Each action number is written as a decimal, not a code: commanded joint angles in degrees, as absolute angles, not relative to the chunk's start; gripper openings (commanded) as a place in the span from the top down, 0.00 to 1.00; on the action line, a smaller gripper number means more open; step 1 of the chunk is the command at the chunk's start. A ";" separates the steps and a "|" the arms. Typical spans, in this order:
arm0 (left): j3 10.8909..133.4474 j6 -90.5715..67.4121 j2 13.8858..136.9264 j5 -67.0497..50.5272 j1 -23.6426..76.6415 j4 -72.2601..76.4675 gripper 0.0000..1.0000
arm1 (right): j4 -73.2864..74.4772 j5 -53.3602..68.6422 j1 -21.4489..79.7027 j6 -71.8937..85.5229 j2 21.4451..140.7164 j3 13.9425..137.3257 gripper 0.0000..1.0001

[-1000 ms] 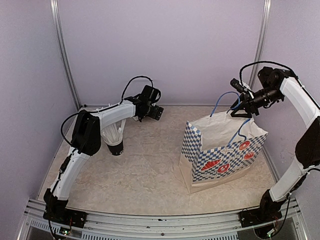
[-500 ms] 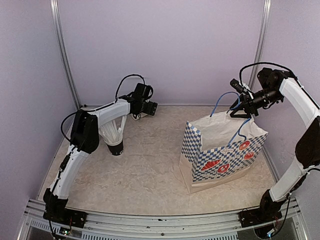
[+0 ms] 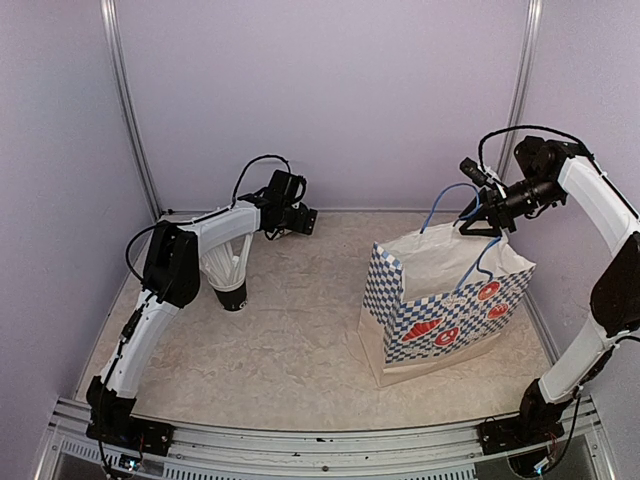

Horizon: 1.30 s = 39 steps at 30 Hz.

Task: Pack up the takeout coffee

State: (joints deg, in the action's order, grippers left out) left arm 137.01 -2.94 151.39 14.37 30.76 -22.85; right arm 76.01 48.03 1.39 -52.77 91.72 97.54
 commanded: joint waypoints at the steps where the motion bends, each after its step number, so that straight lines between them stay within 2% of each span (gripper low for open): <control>1: 138.33 -4.26 153.35 8.92 30.41 -26.71 0.01 | 75.41 49.39 1.86 -52.03 92.19 96.86 0.48; 3: 138.25 -5.04 152.96 7.00 30.54 -28.24 0.02 | 75.42 49.39 1.93 -51.95 92.30 96.94 0.48; 6: 135.98 -6.94 150.86 4.27 31.29 -30.22 0.09 | 75.45 49.22 2.09 -51.95 92.14 96.95 0.48; 10: 130.15 -8.70 142.61 1.23 33.04 -31.14 0.01 | 75.52 48.96 2.09 -52.03 91.95 96.95 0.48; 13: 126.57 -8.26 137.24 -2.43 34.67 -30.50 0.01 | 75.49 49.00 2.09 -52.03 91.75 96.78 0.48; 16: 125.84 -7.03 132.77 0.64 35.94 -28.64 0.01 | 75.34 49.26 2.09 -52.17 91.91 96.64 0.48; 19: 130.27 -6.08 133.62 8.53 35.74 -30.07 0.01 | 75.32 49.77 2.11 -52.21 92.28 96.59 0.48; 24: 142.66 -2.27 142.88 17.11 35.60 -36.61 0.01 | 75.29 50.11 2.19 -52.21 91.88 96.16 0.48; 39: 131.14 14.37 140.67 13.62 36.78 -42.82 0.01 | 75.43 50.62 3.04 -51.80 92.14 96.09 0.48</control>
State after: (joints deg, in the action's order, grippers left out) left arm 132.07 9.21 142.17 14.50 36.10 -41.28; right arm 75.13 49.04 1.91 -52.60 91.83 96.66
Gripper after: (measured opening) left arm 0.989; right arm 0.525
